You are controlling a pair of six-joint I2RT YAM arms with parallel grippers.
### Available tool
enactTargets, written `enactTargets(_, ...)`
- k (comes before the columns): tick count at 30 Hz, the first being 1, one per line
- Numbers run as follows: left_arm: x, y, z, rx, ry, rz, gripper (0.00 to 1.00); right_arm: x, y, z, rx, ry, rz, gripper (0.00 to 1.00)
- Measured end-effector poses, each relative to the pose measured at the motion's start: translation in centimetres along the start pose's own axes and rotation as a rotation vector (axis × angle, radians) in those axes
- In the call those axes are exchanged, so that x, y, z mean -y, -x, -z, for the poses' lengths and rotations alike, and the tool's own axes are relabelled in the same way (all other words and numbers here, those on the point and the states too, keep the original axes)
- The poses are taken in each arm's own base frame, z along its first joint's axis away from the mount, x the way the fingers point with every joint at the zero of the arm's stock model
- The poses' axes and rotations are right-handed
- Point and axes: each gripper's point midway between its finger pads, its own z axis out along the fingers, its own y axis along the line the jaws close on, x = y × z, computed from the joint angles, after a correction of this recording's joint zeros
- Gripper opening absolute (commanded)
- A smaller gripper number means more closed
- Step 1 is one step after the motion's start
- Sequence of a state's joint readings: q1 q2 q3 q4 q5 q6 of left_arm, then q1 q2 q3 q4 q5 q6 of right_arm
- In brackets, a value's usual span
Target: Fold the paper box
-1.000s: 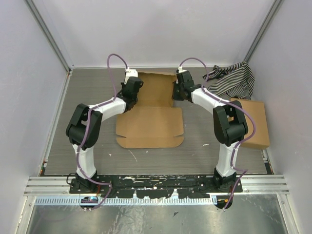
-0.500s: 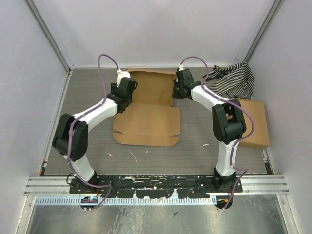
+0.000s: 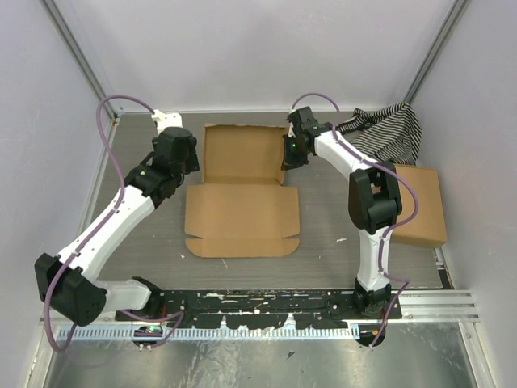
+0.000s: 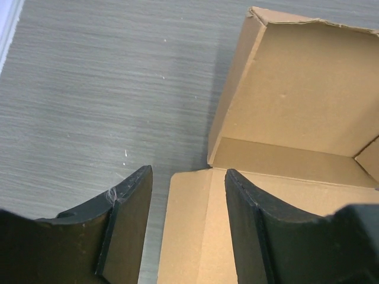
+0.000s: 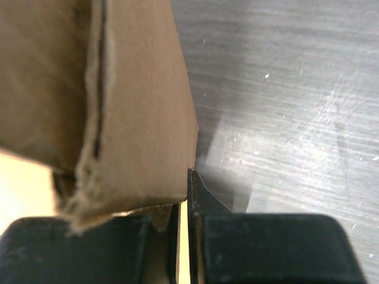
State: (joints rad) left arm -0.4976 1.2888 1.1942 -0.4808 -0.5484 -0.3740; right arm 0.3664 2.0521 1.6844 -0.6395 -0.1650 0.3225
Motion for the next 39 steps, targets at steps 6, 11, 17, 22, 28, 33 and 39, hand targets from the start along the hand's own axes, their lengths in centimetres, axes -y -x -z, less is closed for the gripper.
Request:
enactTargets(6, -0.4, -1.2, 2.0, -0.062, -0.047, -0.001, 0.59, -0.7, -2.4, 1.5, -0.12, 0.054, 0.05, 0.67)
enactTargets(11, -0.9, -1.8, 3.6, -0.074, -0.076, 0.003, 0.6, -1.1, -2.3, 3.9, -0.108, 0.06, 0.083, 0.67)
enactTargets(17, -2.2, -2.2, 5.5, -0.037, -0.103, 0.016, 0.61, -3.6, 3.5, 8.2, 0.103, 0.112, 0.2, 0.63)
enactTargets(22, -2.9, -2.8, 5.9, -0.028, -0.101, 0.002, 0.61, -5.8, 11.9, 9.4, 0.345, 0.122, 0.291, 0.55)
enactTargets(28, -2.8, -3.7, 5.7, -0.049, -0.108, -0.005, 0.6, -4.0, 15.7, 2.6, 0.413, 0.026, 0.31, 0.56)
enactTargets(33, -2.7, -5.0, 5.4, -0.08, -0.116, -0.007, 0.6, -0.5, 12.9, -4.6, 0.292, -0.061, 0.299, 0.53)
enactTargets(39, -2.5, -5.8, 5.2, -0.1, -0.124, -0.001, 0.6, 1.0, 11.6, -6.4, 0.249, -0.107, 0.285, 0.32)
